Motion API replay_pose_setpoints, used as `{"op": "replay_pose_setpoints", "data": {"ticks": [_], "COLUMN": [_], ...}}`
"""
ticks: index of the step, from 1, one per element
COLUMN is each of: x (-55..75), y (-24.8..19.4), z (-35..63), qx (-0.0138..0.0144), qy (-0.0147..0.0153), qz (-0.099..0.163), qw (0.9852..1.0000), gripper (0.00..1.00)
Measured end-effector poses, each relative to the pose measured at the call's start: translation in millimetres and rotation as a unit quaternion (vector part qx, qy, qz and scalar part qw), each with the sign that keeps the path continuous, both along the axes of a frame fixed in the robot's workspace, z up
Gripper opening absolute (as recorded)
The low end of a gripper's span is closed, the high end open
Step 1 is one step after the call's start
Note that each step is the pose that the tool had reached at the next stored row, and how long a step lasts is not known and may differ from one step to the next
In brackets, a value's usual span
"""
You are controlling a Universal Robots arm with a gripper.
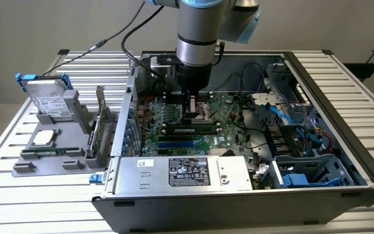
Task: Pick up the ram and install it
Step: 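Press down the ram until it locks into place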
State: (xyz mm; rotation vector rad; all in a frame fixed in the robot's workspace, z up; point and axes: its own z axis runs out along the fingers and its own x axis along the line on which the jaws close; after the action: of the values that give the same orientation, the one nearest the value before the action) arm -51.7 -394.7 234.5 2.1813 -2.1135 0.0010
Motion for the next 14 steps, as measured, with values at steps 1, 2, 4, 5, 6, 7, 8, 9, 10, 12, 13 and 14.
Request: {"op": "replay_pose_setpoints", "data": {"ticks": [1, 2, 4, 5, 6, 7, 8, 9, 10, 12, 13, 14], "x": [0.0, 0.0, 0.0, 0.0, 0.0, -0.1, -0.1, -0.2, -0.2, -0.2, -0.2, -0.2], "y": [0.0, 0.0, 0.0, 0.0, 0.0, 0.0, -0.1, -0.1, -0.1, -0.1, -0.1, -0.1], "z": [-0.8, -1.8, -3.8, -4.8, -5.6, -6.4, -7.1, -8.0, -8.7, -9.7, -9.9, -9.9], "qx": [0.0, -0.0001, -0.0001, -0.0001, -0.0002, -0.0005, -0.0007, -0.001, -0.001, -0.001, -0.001, -0.001], "qy": [0.0, 0.0, 0.0, 0.0, 0.0001, 0.0001, 0.0003, 0.0003, 0.0003, 0.0001, 0.0002, 0.0002], "qz": [0.0, 0.0, 0.0, 0.0, 0.0, 0.0, 0.0, 0.0, 0.0, 0.0, 0.0, 0.0], "qw": [1.0, 1.0, 1.0, 1.0, 1.0, 1.0, 1.0, 1.0, 1.0, 1.0, 1.0, 1.0], "gripper": [0.1, 0.1, 0.1, 0.1, 0.1, 0.1, 0.1, 0.1, 0.1, 0.1, 0.1, 0.1]}}
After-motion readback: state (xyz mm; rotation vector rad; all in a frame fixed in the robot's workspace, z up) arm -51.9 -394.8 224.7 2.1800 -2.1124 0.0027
